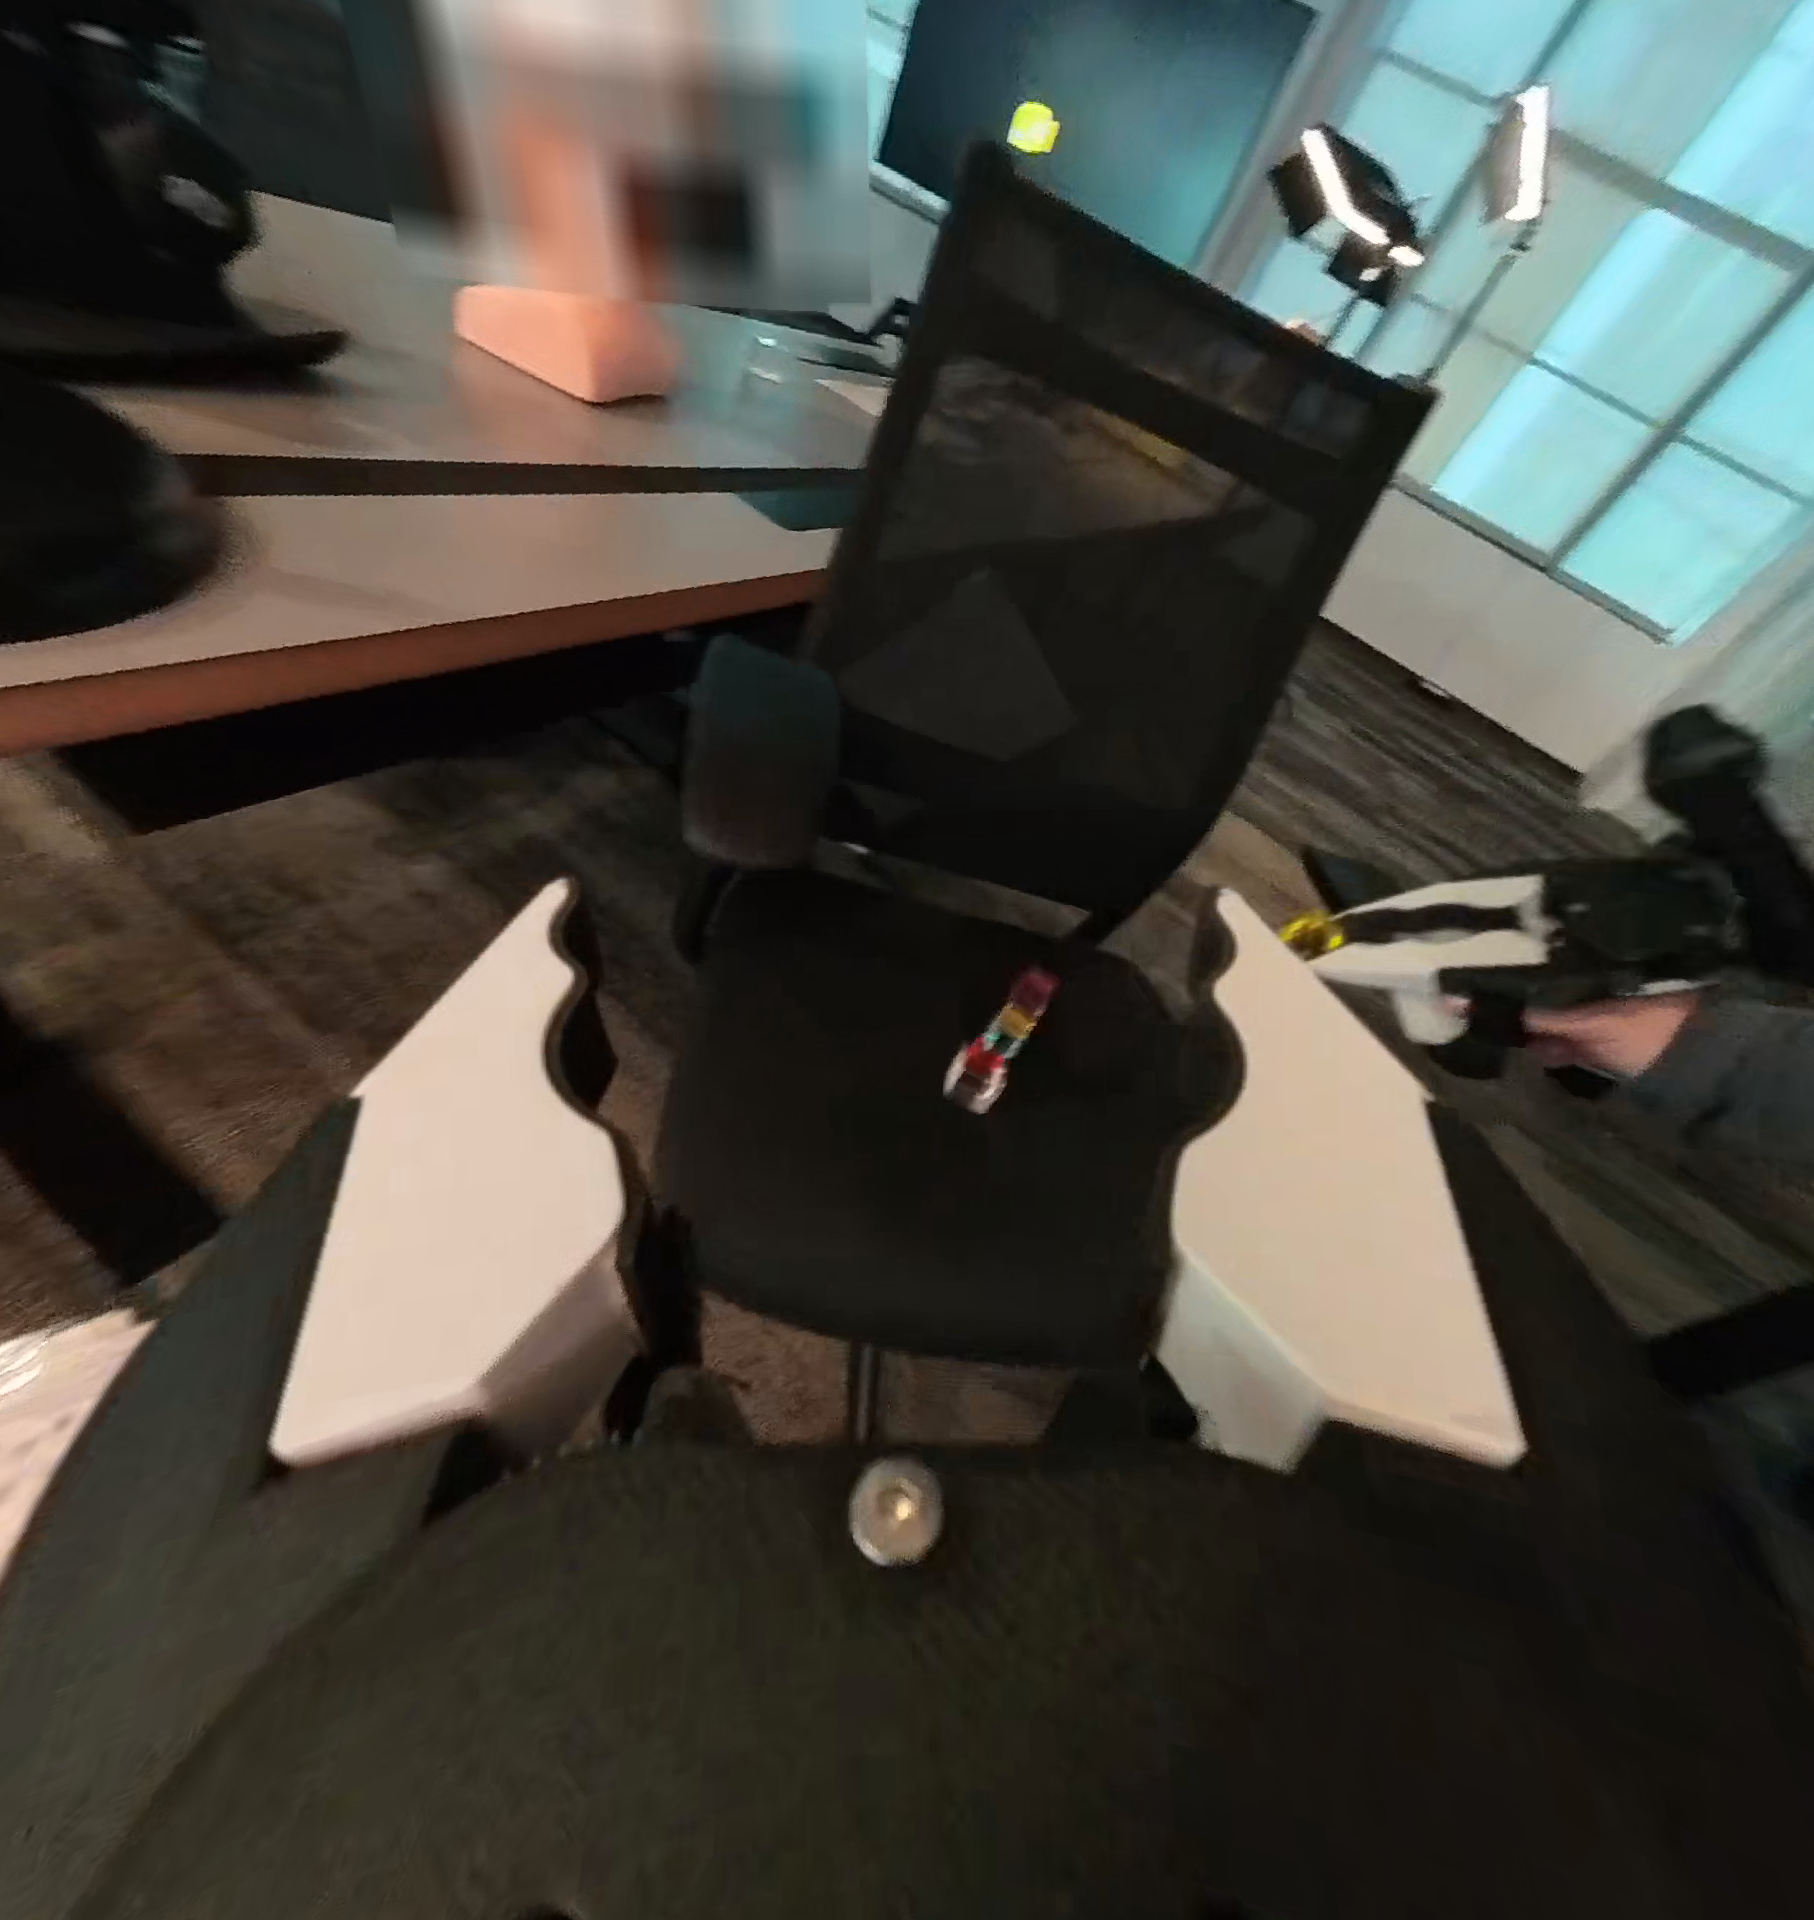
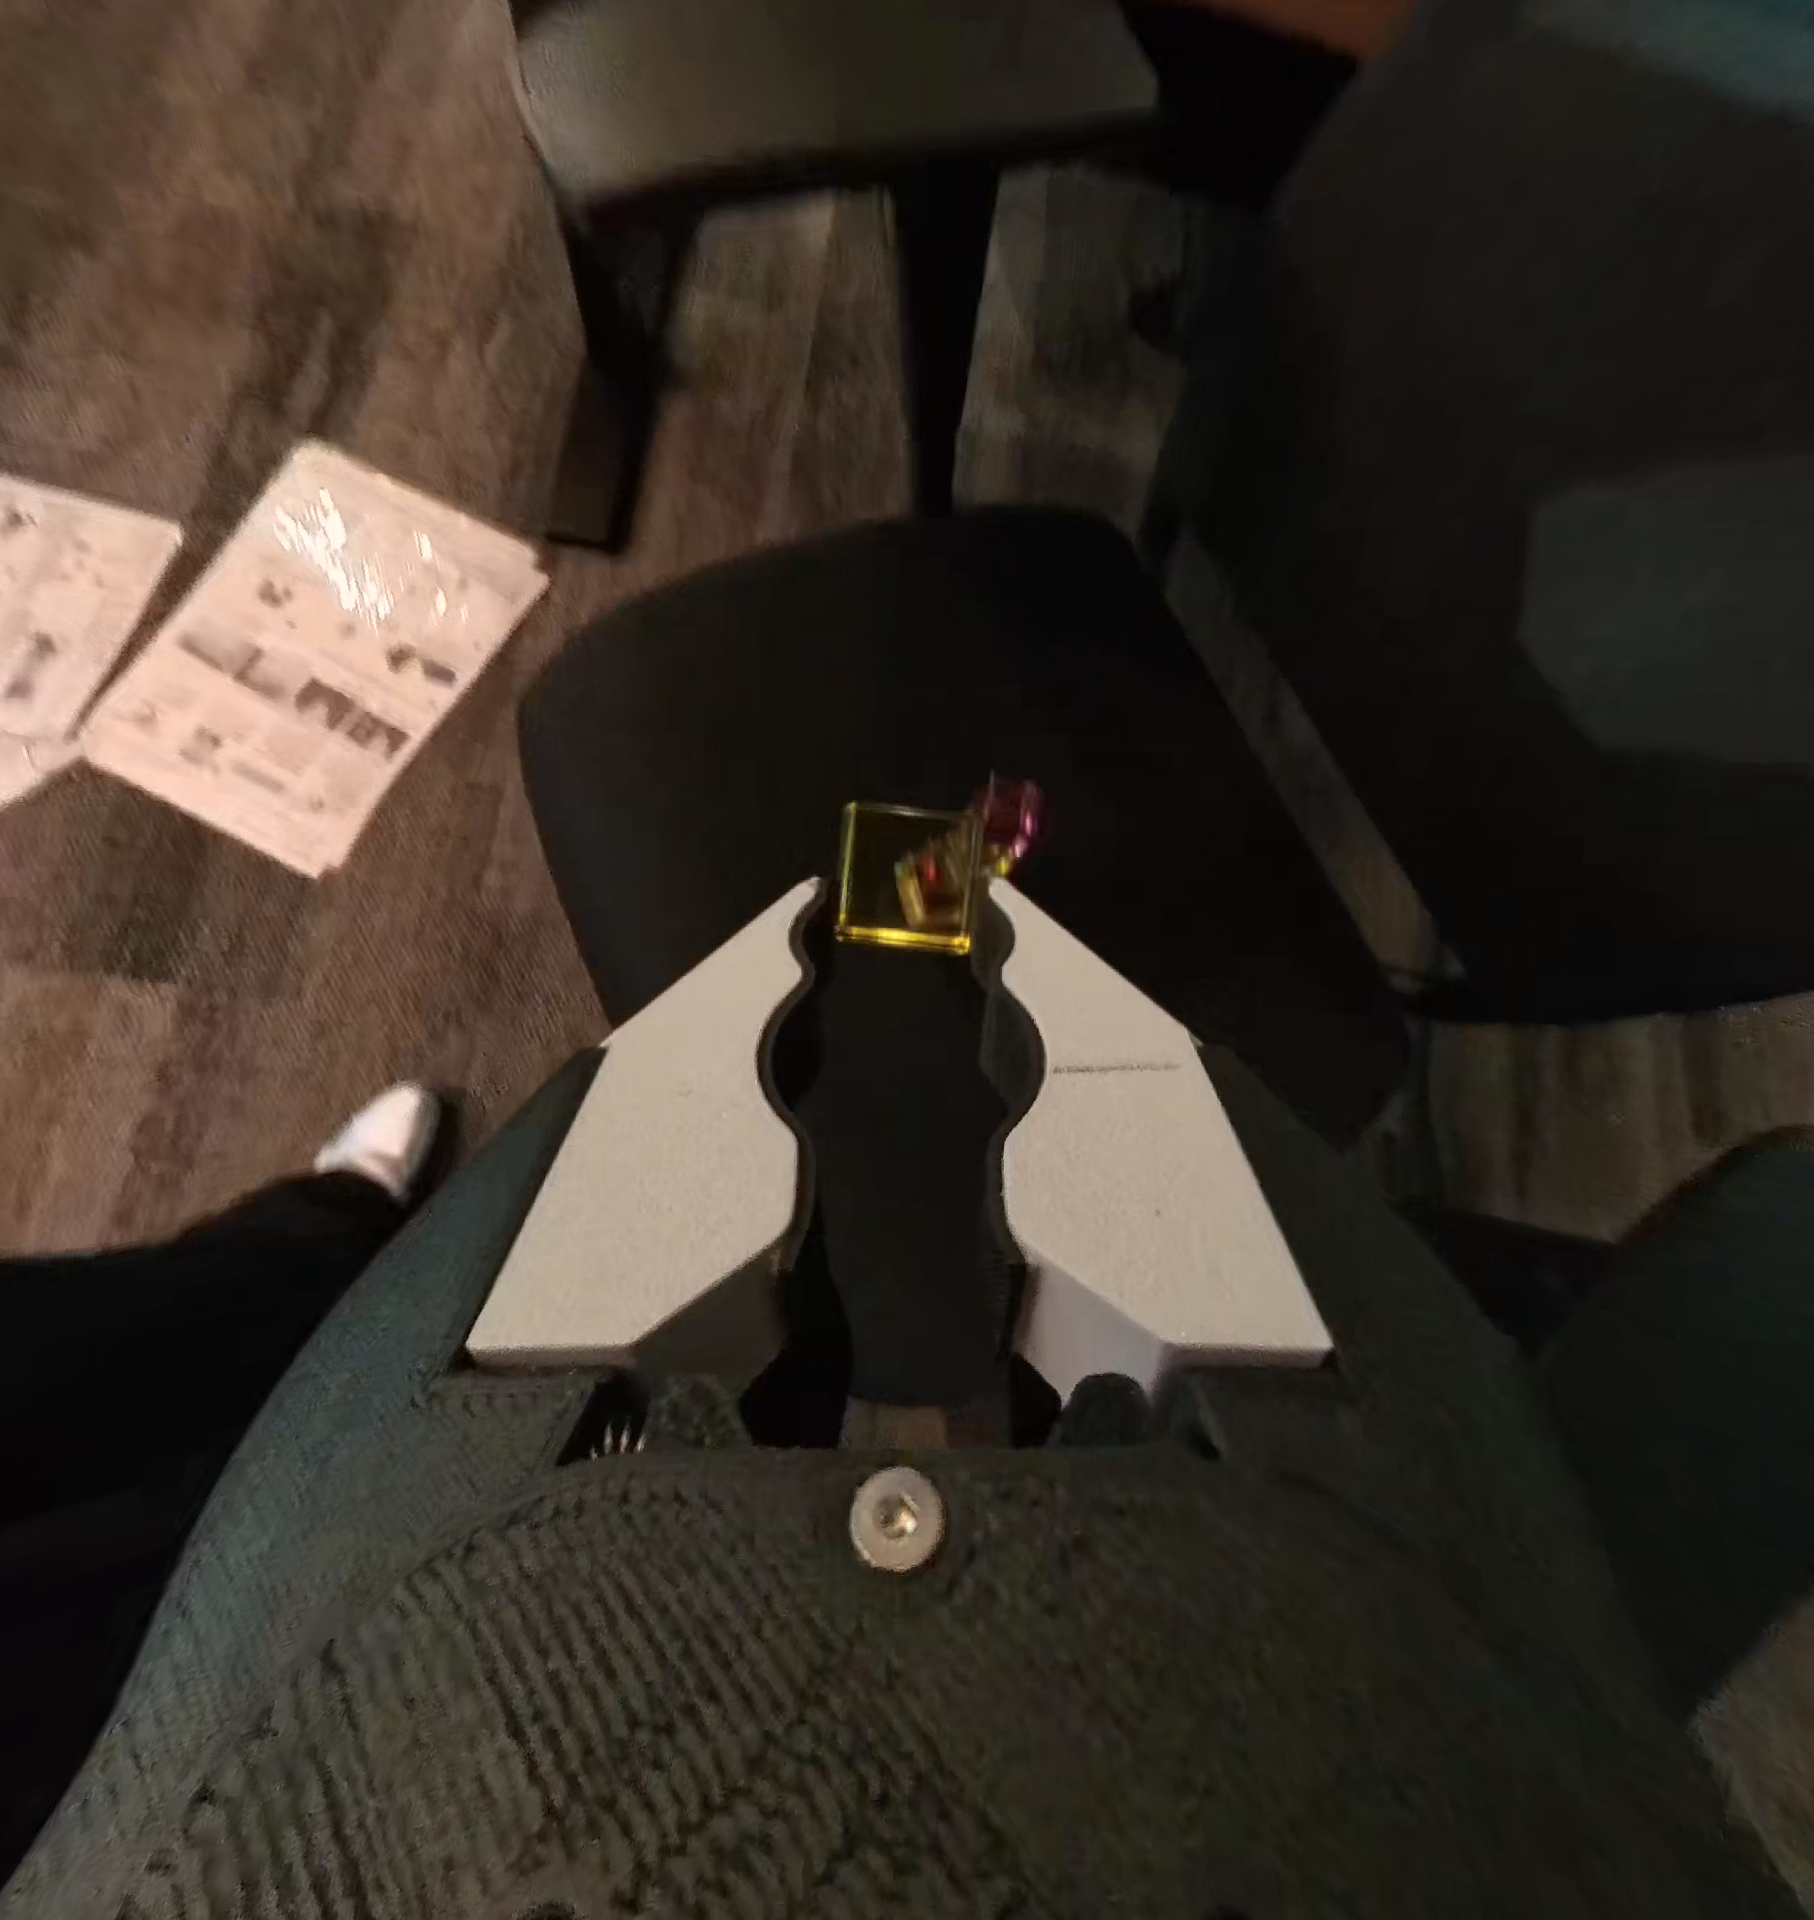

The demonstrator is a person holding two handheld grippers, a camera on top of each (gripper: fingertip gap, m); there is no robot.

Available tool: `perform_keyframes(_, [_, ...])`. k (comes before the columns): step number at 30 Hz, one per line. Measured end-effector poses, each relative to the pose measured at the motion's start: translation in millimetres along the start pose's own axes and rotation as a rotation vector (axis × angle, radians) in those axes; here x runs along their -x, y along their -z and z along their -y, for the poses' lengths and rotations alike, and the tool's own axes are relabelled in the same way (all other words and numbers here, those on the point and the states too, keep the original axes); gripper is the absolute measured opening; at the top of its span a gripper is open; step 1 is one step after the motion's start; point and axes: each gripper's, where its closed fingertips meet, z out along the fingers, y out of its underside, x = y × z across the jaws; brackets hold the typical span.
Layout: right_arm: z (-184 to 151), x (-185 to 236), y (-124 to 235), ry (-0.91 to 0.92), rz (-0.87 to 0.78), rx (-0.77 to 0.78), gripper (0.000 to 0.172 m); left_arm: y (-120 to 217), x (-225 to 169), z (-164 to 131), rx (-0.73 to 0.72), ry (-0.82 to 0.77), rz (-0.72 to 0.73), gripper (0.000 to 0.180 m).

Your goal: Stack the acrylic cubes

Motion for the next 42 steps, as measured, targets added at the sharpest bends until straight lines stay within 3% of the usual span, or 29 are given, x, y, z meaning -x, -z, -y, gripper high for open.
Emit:
perform_keyframes(7, [-46.9, -34.0, -72.8, 0.024, 0.223, 0.159, 0.026, -74.0, -93.5, -17.8, 0.009, 0.106, -0.218, 0.111])
perform_keyframes(12, [-43.6, -49.4, -121.9, -0.051, 0.209, 0.223, 0.026, -93.2, -136.3, -46.1, 0.1, 0.067, -0.265, 0.11])
perform_keyframes(24, [-43.2, -51.4, -184.8, -0.027, 0.22, 0.37, 0.026, -106.6, -128.9, -64.8, 0.124, 0.125, -0.183, 0.11])
perform_keyframes(42, [-54.3, -45.0, -191.5, 0.022, 0.19, 0.444, 0.026, -91.3, -106.7, -77.5, 0.126, 0.164, -0.118, 0.11])
